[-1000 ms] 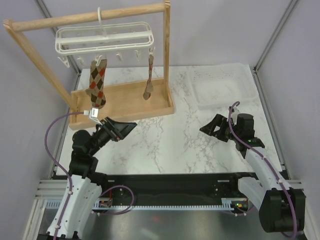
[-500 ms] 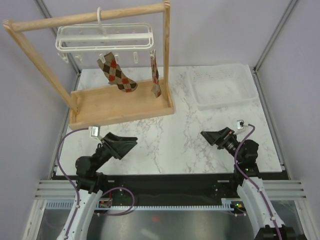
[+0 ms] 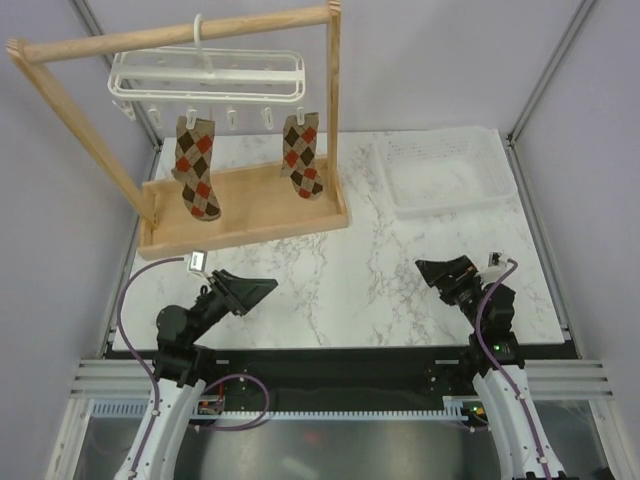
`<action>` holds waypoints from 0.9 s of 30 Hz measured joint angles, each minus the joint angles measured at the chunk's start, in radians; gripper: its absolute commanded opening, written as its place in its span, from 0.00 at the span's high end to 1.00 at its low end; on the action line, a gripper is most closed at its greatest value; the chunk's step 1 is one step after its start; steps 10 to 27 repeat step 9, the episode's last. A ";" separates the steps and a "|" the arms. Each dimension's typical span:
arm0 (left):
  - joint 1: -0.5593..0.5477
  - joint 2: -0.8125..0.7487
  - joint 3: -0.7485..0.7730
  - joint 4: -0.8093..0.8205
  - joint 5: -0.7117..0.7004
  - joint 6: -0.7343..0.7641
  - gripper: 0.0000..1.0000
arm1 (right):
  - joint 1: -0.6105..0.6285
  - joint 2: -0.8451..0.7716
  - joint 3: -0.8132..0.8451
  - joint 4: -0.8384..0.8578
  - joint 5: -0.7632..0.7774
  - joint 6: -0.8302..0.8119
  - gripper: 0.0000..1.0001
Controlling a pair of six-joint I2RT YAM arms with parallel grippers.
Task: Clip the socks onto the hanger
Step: Reset both arms
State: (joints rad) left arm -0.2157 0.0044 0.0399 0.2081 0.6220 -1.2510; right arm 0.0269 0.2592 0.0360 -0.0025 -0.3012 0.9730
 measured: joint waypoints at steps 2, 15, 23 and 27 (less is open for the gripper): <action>0.000 0.000 0.000 -0.018 0.000 0.004 0.00 | 0.000 0.000 0.000 -0.006 -0.001 0.000 0.02; 0.000 0.000 0.000 -0.053 0.000 0.015 0.00 | 0.000 -0.009 0.000 -0.006 -0.040 -0.004 0.02; 0.000 0.000 0.000 -0.053 0.000 0.015 0.00 | 0.000 -0.009 0.000 -0.006 -0.040 -0.004 0.02; 0.000 0.000 0.000 -0.053 0.000 0.015 0.00 | 0.000 -0.009 0.000 -0.006 -0.040 -0.004 0.02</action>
